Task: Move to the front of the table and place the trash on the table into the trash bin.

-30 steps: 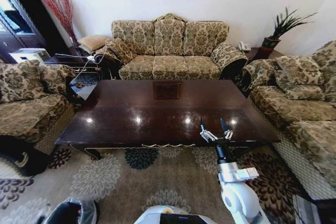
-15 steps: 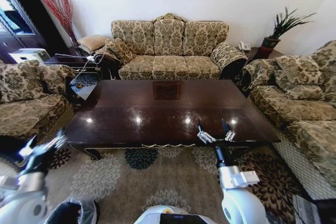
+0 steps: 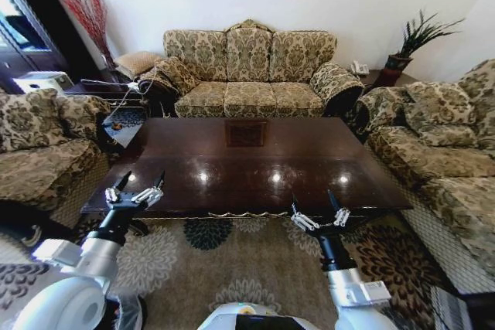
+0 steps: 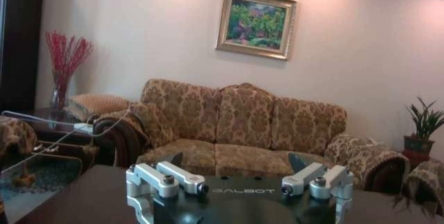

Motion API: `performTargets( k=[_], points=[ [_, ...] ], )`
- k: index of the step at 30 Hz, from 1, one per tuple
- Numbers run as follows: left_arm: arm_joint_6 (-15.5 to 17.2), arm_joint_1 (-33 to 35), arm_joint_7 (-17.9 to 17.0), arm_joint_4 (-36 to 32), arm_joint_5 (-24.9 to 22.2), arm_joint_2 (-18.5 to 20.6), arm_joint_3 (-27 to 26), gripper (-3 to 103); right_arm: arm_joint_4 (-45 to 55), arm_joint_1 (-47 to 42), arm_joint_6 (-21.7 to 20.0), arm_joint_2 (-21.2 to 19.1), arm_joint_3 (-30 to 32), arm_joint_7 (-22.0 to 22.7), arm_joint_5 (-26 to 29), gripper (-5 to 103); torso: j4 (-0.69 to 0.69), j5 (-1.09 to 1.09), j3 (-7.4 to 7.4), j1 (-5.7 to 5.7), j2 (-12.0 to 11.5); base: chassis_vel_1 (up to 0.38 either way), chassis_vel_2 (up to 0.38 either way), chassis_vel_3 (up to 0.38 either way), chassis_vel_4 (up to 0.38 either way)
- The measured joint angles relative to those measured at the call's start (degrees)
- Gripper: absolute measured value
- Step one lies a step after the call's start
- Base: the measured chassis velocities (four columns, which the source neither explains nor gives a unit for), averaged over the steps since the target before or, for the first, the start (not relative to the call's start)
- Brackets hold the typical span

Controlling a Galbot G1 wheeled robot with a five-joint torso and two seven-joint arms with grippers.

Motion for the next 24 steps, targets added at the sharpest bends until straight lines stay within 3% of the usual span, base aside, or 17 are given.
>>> performTargets(
  k=[24],
  points=[
    [-0.1, -0.1, 0.0, 0.8, -0.2, 0.0, -0.2, 100, 0.0, 0.2, -0.1, -0.1, 0.0, 0.1, 0.3, 100, 0.00, 0.00, 0.00, 0.00, 0.0, 0.000, 0.000, 0.000, 0.000]
  ],
)
